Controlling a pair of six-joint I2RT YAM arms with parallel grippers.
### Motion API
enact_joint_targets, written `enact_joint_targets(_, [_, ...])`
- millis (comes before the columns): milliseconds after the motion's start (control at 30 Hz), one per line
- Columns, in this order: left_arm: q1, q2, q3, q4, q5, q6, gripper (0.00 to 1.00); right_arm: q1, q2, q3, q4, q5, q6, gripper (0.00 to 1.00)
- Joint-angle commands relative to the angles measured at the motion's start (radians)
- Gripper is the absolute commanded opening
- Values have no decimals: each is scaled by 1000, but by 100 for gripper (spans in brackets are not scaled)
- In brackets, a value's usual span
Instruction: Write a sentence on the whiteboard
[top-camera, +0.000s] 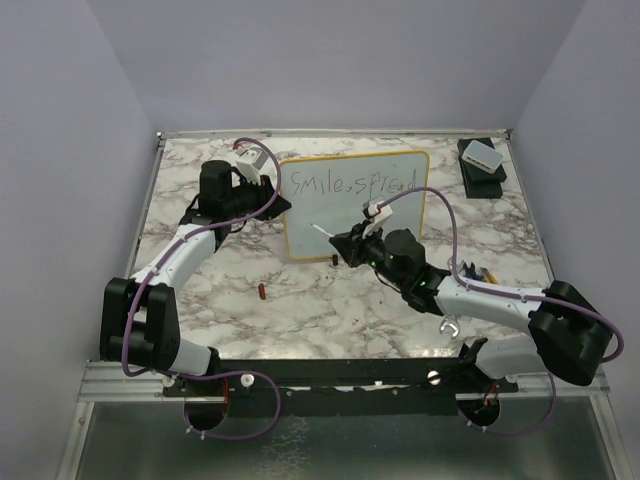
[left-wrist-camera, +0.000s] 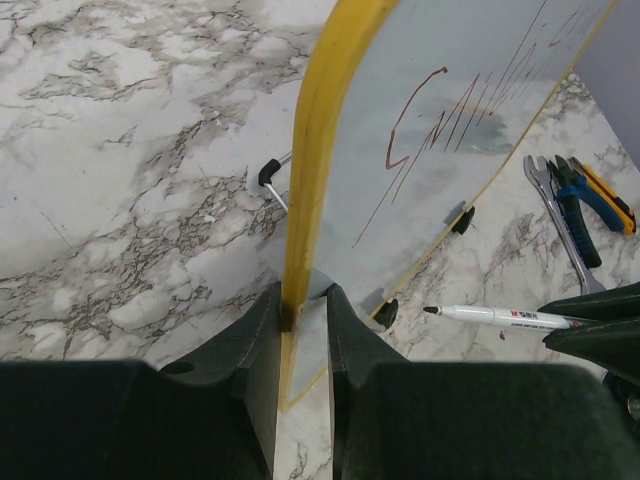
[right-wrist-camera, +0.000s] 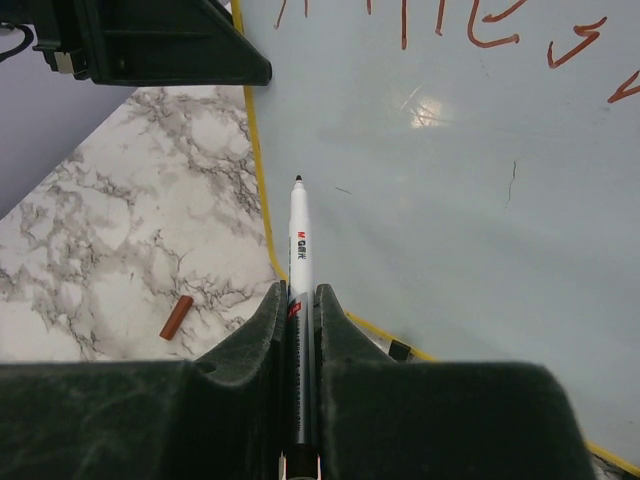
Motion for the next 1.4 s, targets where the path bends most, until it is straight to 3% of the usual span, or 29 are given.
enact_joint_targets(0, [-13,6,10,-54,-34,0,9,12,38,47,50,70,-25,1])
enact_joint_targets(500, [-16,2,12,-54,-23,-1,9,14,117,99,2,159,-30,1])
enact_joint_targets(933, [-17,0,12,-54,-21,-1,9,17,170,134,-14,138,-40,1])
enact_joint_targets(1367, [-17,-5,12,-54,-21,-3,9,35,128,77,-43,214,-31,1])
